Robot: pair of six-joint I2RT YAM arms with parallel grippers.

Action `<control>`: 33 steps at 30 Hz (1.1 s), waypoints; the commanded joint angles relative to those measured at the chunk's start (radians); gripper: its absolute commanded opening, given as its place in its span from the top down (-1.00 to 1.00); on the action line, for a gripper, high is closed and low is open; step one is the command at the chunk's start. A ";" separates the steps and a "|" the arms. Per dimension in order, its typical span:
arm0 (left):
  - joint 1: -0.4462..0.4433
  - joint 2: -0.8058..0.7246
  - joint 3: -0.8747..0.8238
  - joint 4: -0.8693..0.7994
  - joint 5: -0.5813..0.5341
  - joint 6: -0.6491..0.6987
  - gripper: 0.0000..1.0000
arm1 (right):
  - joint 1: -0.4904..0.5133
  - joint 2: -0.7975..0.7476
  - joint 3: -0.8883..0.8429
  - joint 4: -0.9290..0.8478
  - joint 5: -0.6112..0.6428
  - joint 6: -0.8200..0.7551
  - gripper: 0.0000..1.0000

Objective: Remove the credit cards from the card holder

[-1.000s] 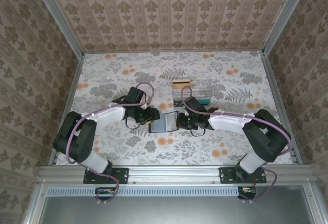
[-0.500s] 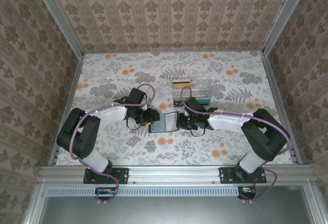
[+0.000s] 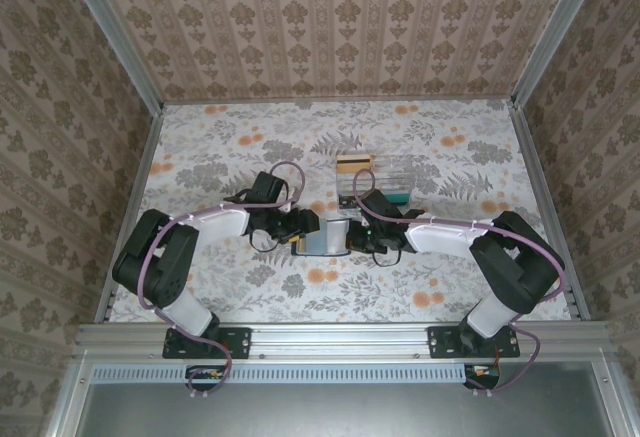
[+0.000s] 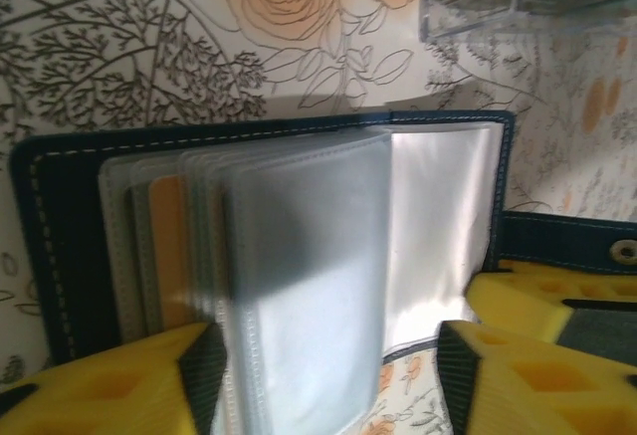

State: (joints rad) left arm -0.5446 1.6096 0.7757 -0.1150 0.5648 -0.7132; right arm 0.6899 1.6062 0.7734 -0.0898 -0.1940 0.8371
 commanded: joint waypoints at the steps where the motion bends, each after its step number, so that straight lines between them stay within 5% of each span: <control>1: -0.020 0.019 -0.014 0.045 0.067 -0.015 -0.41 | 0.003 0.024 0.026 -0.007 -0.008 -0.010 1.00; 21: -0.021 -0.031 -0.018 0.082 0.135 -0.015 -0.35 | 0.003 0.024 0.027 -0.016 -0.004 -0.010 1.00; 26: -0.023 -0.040 -0.005 0.043 0.111 0.000 -0.36 | -0.002 0.002 0.028 -0.050 0.025 -0.015 0.53; 33: -0.005 -0.082 -0.009 -0.052 0.022 0.043 -0.38 | -0.041 -0.112 0.034 -0.156 0.105 -0.066 0.25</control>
State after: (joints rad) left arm -0.5613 1.5784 0.7551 -0.1051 0.6281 -0.7128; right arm 0.6655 1.5642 0.7799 -0.1703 -0.1482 0.8062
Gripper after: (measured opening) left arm 0.687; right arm 0.365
